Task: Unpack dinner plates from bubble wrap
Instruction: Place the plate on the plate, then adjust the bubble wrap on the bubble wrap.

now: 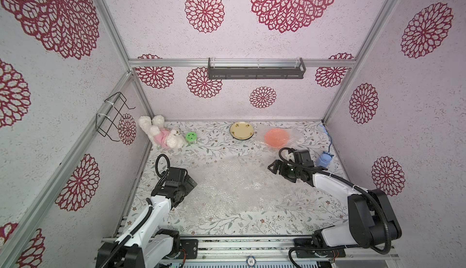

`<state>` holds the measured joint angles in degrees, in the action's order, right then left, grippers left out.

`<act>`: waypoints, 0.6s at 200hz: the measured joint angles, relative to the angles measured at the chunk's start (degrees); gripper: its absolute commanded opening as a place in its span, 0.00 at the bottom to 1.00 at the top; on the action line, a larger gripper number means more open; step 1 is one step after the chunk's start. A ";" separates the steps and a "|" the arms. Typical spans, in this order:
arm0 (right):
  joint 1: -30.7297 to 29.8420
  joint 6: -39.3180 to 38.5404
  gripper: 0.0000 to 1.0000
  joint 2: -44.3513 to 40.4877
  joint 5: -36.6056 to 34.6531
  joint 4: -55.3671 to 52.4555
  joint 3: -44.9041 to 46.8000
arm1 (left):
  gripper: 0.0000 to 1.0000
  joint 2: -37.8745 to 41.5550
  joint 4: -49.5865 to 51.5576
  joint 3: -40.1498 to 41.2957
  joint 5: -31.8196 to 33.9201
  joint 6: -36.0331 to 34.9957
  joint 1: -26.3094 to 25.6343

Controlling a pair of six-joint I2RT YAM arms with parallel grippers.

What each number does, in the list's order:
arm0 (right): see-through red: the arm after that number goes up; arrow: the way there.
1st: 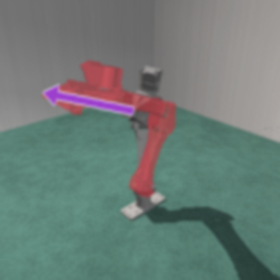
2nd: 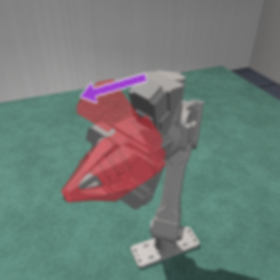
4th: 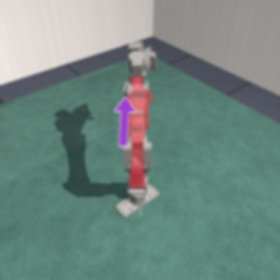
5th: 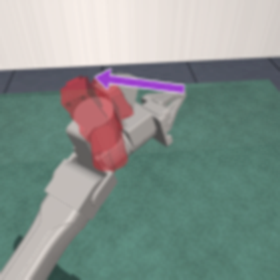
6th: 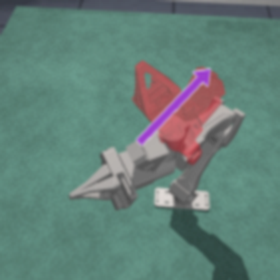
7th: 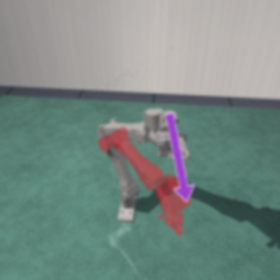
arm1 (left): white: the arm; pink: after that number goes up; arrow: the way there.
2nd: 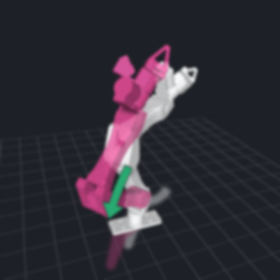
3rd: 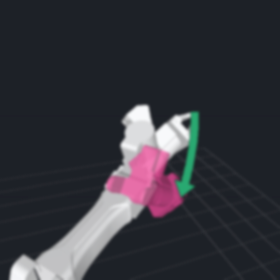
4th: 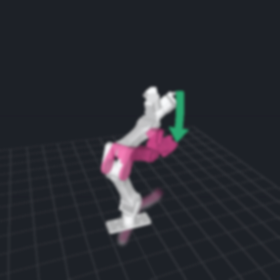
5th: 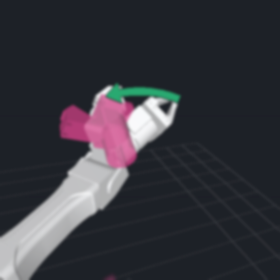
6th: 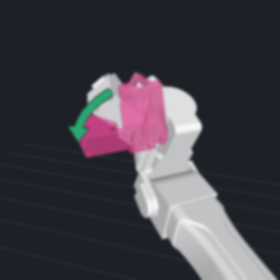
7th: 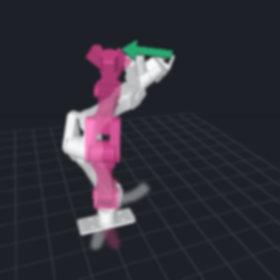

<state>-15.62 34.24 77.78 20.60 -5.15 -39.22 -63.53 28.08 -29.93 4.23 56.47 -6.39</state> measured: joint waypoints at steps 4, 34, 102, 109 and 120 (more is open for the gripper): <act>0.00 0.00 0.99 -0.74 0.04 0.26 0.59 | 0.97 -0.85 -0.66 0.00 -0.52 -0.52 0.26; 0.00 -0.13 0.99 -3.39 0.07 1.60 3.04 | 0.96 -5.22 -6.10 0.00 -4.87 -3.17 1.29; 0.11 0.04 0.99 1.27 0.72 5.33 4.57 | 0.96 -6.47 -9.86 0.68 -9.68 -5.16 5.88; 0.11 0.11 0.99 1.60 0.87 5.66 4.57 | 0.96 -6.36 -10.23 1.01 -10.51 -5.31 6.47; 0.11 0.24 0.99 2.12 1.11 6.21 4.57 | 0.99 -6.45 -10.05 1.11 -11.23 -5.53 7.02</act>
<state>-15.51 34.48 79.90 21.71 1.06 -34.65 -69.97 18.02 -28.82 -7.01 50.94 0.62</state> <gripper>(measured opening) 0.990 0.962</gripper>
